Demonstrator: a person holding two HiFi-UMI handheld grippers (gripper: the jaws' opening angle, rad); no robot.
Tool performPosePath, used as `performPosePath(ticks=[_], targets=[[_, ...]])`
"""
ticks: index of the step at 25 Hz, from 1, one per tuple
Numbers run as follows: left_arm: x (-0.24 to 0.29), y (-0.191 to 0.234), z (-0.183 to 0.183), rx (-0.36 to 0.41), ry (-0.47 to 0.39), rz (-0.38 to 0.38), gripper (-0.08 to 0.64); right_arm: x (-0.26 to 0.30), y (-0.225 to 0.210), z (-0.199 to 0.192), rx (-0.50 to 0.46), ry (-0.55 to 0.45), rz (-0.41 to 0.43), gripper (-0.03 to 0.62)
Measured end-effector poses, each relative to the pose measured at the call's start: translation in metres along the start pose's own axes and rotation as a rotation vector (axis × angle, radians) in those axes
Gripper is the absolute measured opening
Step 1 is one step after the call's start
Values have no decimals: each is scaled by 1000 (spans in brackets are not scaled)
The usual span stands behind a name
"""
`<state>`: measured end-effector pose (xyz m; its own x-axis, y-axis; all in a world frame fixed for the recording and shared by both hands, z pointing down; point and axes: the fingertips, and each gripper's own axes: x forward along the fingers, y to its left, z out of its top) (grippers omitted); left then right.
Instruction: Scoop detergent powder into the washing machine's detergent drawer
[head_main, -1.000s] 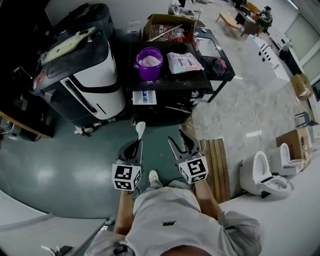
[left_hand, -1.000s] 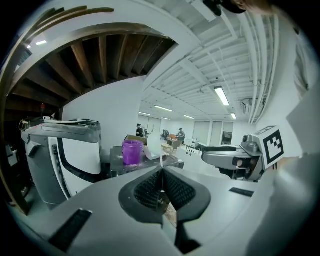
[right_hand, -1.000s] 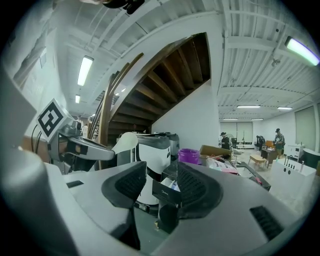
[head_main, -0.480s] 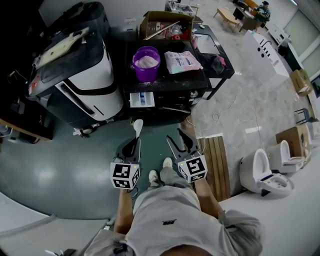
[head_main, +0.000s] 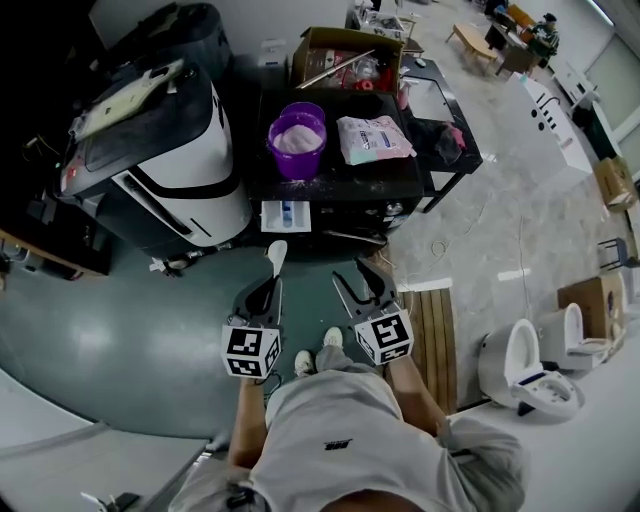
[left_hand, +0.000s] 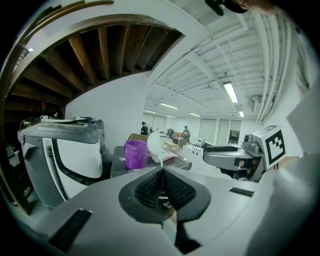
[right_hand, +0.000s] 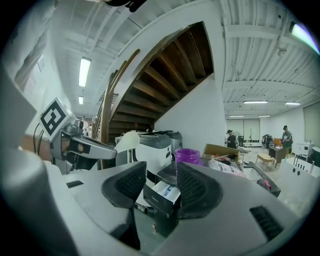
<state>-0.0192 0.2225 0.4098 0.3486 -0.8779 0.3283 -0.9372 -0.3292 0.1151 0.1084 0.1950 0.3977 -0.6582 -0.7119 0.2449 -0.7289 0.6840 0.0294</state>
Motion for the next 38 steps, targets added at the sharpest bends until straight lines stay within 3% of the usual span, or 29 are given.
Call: performPosePath(ticks=[18,28,38], targets=[[57,-6,32,20,-2,107,17,36,-65,6,9,-29,92,181],[92,14,41,18,2,100,15,70,-89,8,9,-14,86,181],[136,63,54,18,8,61,15,132,-106,14,11,6,52,181]])
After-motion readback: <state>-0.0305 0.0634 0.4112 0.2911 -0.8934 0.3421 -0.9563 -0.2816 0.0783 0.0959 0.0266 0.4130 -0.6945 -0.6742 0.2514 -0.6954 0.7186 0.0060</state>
